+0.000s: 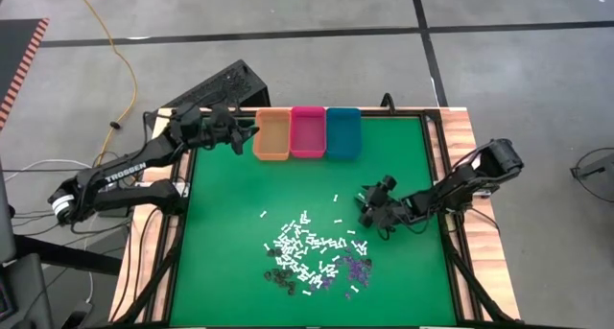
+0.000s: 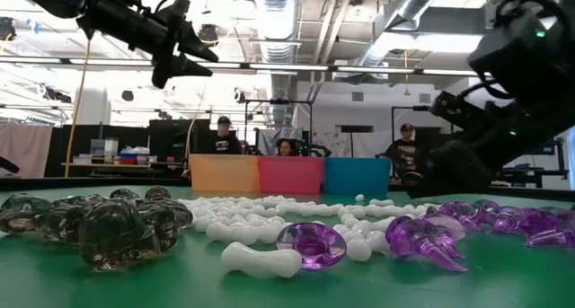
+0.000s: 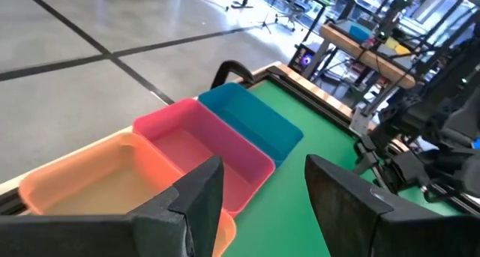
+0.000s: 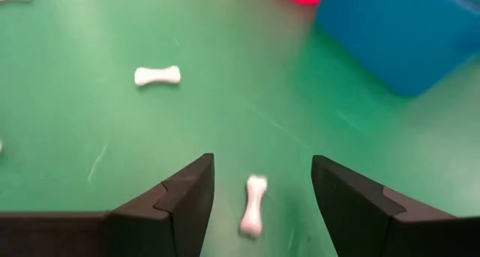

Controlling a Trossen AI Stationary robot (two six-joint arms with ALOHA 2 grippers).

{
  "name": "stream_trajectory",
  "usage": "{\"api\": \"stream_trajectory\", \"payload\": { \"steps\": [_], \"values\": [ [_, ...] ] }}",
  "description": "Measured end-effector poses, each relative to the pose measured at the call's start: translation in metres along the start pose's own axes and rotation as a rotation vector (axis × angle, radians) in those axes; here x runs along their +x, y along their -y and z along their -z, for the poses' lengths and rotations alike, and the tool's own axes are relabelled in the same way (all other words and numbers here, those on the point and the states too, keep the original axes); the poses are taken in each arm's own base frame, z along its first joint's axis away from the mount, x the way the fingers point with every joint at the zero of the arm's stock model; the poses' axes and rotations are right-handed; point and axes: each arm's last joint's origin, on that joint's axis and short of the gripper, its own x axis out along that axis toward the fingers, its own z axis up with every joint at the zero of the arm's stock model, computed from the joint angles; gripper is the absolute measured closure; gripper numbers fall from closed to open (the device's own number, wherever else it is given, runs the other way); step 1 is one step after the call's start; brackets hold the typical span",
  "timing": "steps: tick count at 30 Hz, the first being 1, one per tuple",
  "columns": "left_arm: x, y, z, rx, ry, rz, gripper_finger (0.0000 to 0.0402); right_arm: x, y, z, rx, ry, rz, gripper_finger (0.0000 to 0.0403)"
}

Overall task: Sort Halloween decoration
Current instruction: Put the white bone toy into the blue bin

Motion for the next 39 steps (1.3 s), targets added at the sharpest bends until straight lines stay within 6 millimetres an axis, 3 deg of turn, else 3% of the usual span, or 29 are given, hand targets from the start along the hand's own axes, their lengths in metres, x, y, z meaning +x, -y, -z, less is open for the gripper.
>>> {"api": "stream_trajectory", "payload": {
  "steps": [8, 21, 39],
  "values": [
    [0.003, 0.011, 0.005, 0.032, 0.003, -0.019, 0.0223, -0.015, 0.007, 0.025, 0.078, 0.016, -0.011, 0.0149],
    [0.003, 0.014, 0.006, 0.045, 0.001, -0.021, 0.0223, -0.006, 0.012, 0.02, 0.038, -0.012, -0.052, 0.0157],
    [0.003, 0.014, 0.006, 0.052, -0.003, -0.022, 0.0223, 0.014, 0.007, 0.032, 0.021, -0.051, -0.111, 0.0298]
  ]
}}
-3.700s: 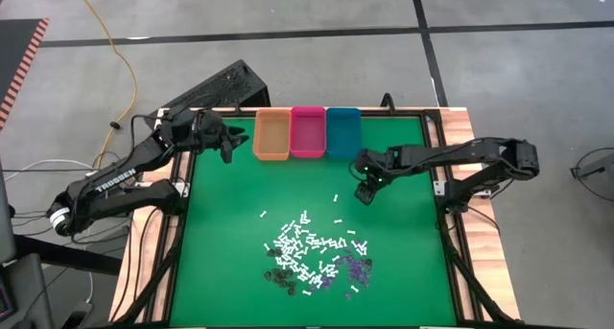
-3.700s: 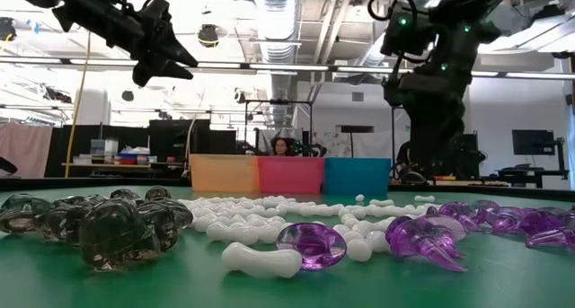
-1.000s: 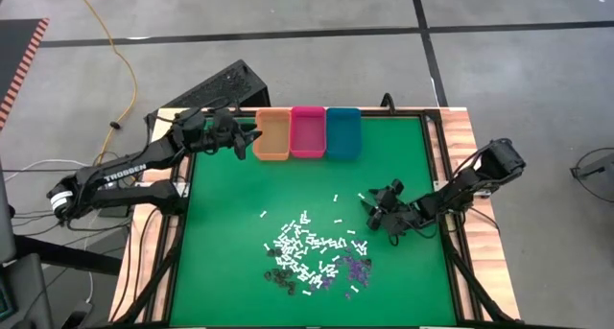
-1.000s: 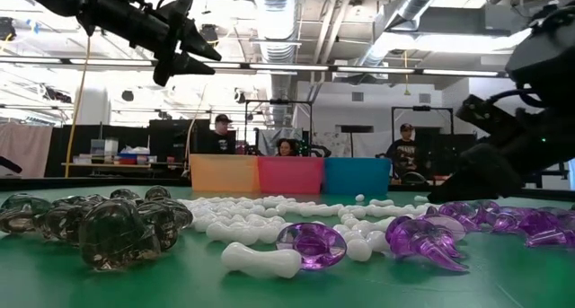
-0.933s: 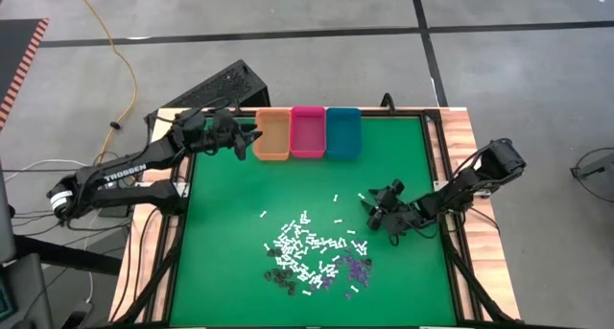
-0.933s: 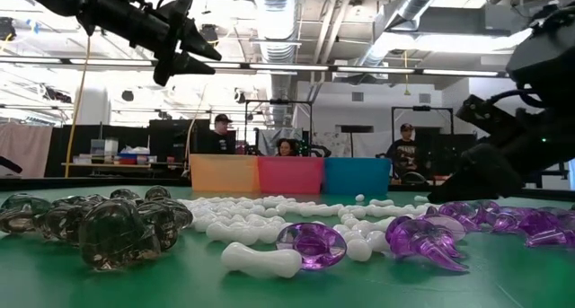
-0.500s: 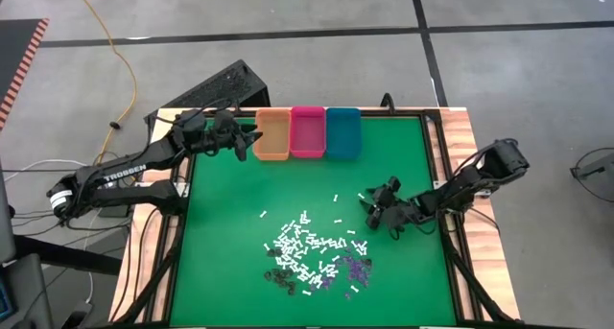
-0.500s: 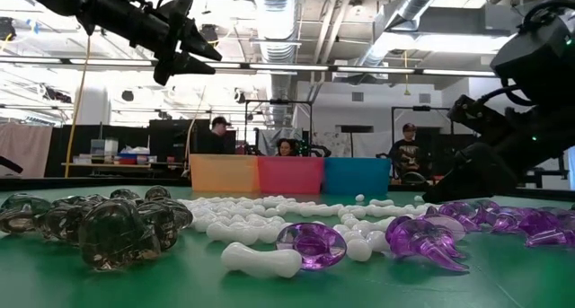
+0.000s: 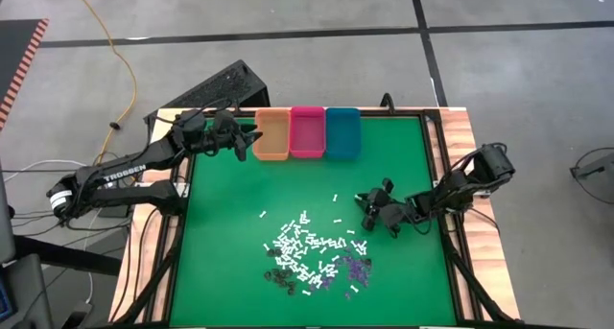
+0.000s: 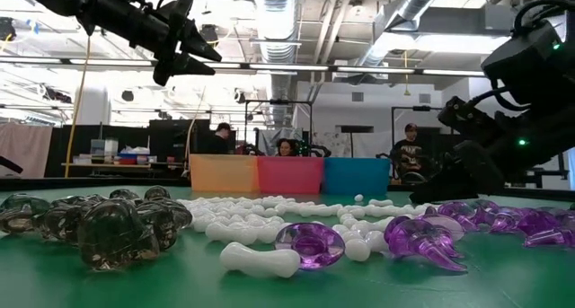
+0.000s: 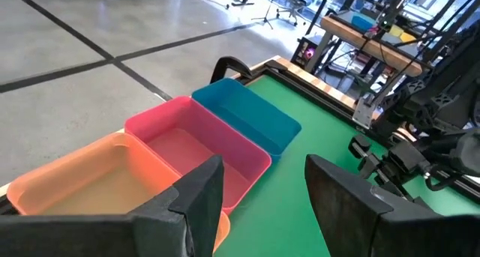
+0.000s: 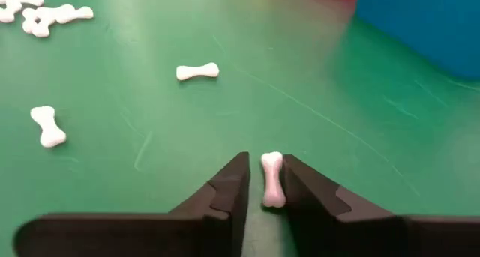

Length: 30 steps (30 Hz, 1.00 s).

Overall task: Sort Halloween decoration
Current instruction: Put the white bone toy into the blue bin

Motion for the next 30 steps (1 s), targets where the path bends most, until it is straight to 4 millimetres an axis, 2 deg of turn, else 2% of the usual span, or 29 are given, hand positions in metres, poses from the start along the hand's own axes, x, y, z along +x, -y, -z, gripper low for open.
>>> {"api": "stream_trajectory", "payload": {
  "steps": [7, 15, 21, 30],
  "values": [
    [0.0, 0.0, 0.0, 0.002, -0.001, 0.0, 0.0223, 0.0, 0.0, 0.0, 0.006, -0.001, -0.005, 0.0345],
    [0.0, 0.0, 0.0, 0.005, -0.001, 0.003, 0.0223, -0.003, 0.003, -0.013, 0.022, 0.037, -0.023, 0.0349],
    [0.0, 0.0, 0.0, 0.005, -0.002, 0.003, 0.0223, -0.005, 0.012, -0.034, 0.006, 0.111, -0.003, 0.0353],
    [0.0, 0.0, 0.0, 0.006, -0.001, 0.004, 0.0223, 0.0, 0.026, -0.091, -0.034, 0.27, 0.046, 0.0372]
  ]
}}
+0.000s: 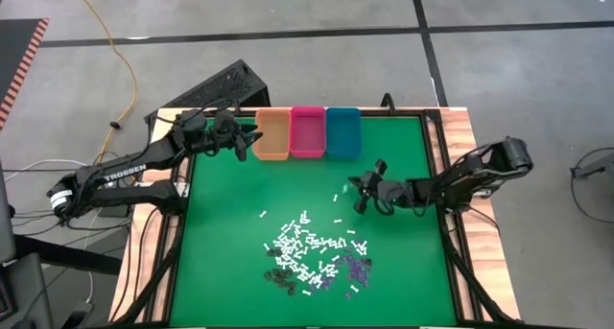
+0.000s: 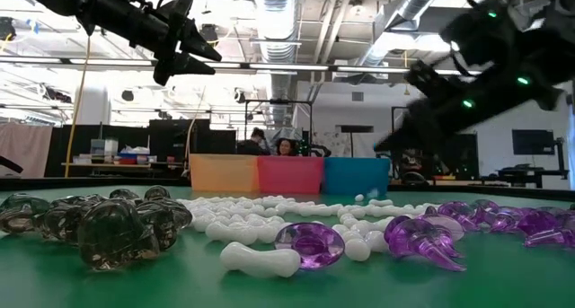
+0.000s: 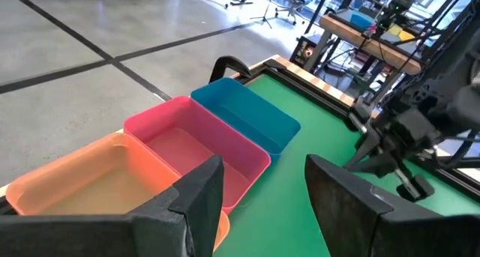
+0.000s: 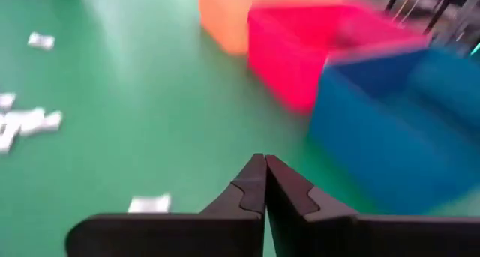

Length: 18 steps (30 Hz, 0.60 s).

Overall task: Sort Halloween decoration
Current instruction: Put the white bone toy into the blue bin

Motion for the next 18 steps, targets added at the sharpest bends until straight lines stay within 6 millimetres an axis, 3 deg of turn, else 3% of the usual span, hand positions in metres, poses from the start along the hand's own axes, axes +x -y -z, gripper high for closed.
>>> {"api": "stream_trajectory", "payload": {
  "steps": [5, 9, 13, 18],
  "values": [
    [0.0, 0.0, 0.0, 0.0, 0.0, -0.001, 0.0223, 0.02, 0.023, -0.03, -0.014, 0.058, 0.058, 0.0381],
    [0.0, 0.0, 0.0, 0.0, -0.001, 0.004, 0.0223, 0.028, 0.032, -0.041, -0.005, 0.042, -0.044, 0.0361],
    [0.0, 0.001, 0.0, 0.002, -0.012, 0.036, 0.0223, 0.03, 0.026, -0.04, 0.059, 0.018, -0.212, 0.0326],
    [0.0, 0.001, 0.0, 0.017, -0.014, 0.042, 0.0223, 0.036, 0.01, -0.021, 0.1, -0.081, -0.268, 0.0263]
  ]
}}
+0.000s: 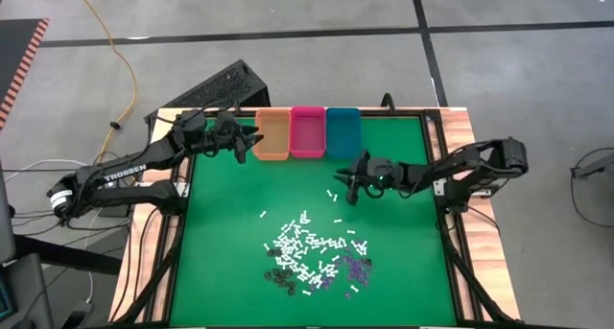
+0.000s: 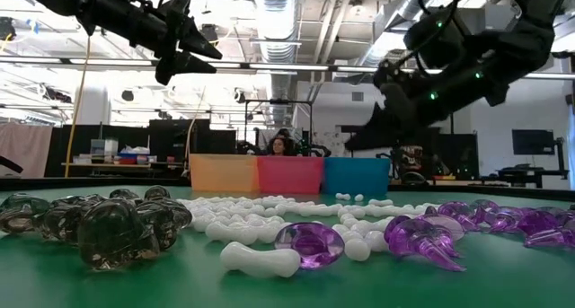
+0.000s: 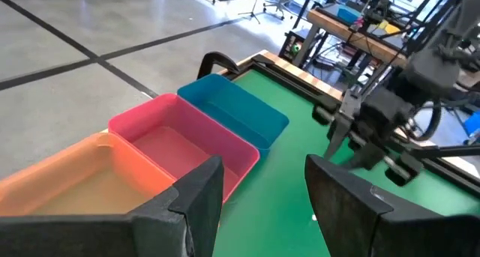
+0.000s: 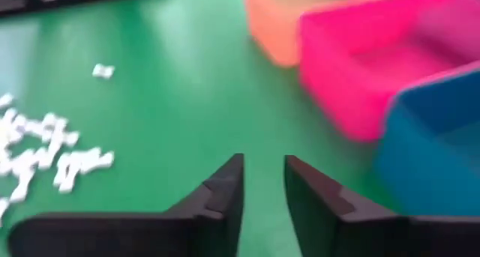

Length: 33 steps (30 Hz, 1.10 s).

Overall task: Sort Halloween decoration
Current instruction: Put the white bone toy into the blue bin

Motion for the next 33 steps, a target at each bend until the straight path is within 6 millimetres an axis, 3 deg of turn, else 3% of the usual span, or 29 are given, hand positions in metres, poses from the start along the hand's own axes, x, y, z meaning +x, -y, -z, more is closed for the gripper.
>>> {"api": "stream_trajectory", "payload": {
  "steps": [5, 9, 15, 25, 33],
  "values": [
    [0.0, 0.0, 0.0, 0.006, 0.0, -0.001, 0.0223, 0.02, -0.018, 0.008, -0.03, -0.033, -0.041, 0.0187],
    [0.0, 0.0, 0.0, 0.006, 0.0, -0.001, 0.0223, 0.037, -0.031, 0.012, -0.058, -0.057, 0.008, 0.0157],
    [0.0, 0.0, 0.001, 0.002, -0.016, 0.002, 0.0223, 0.044, -0.04, 0.027, -0.048, -0.11, 0.055, 0.0159],
    [0.0, 0.0, 0.004, 0.007, -0.036, -0.005, 0.0223, 0.038, -0.044, 0.042, -0.024, -0.185, 0.127, 0.0166],
    [0.0, 0.0, 0.003, 0.007, -0.034, -0.008, 0.0223, 0.039, -0.038, 0.044, -0.012, -0.201, 0.151, 0.0221]
  ]
}}
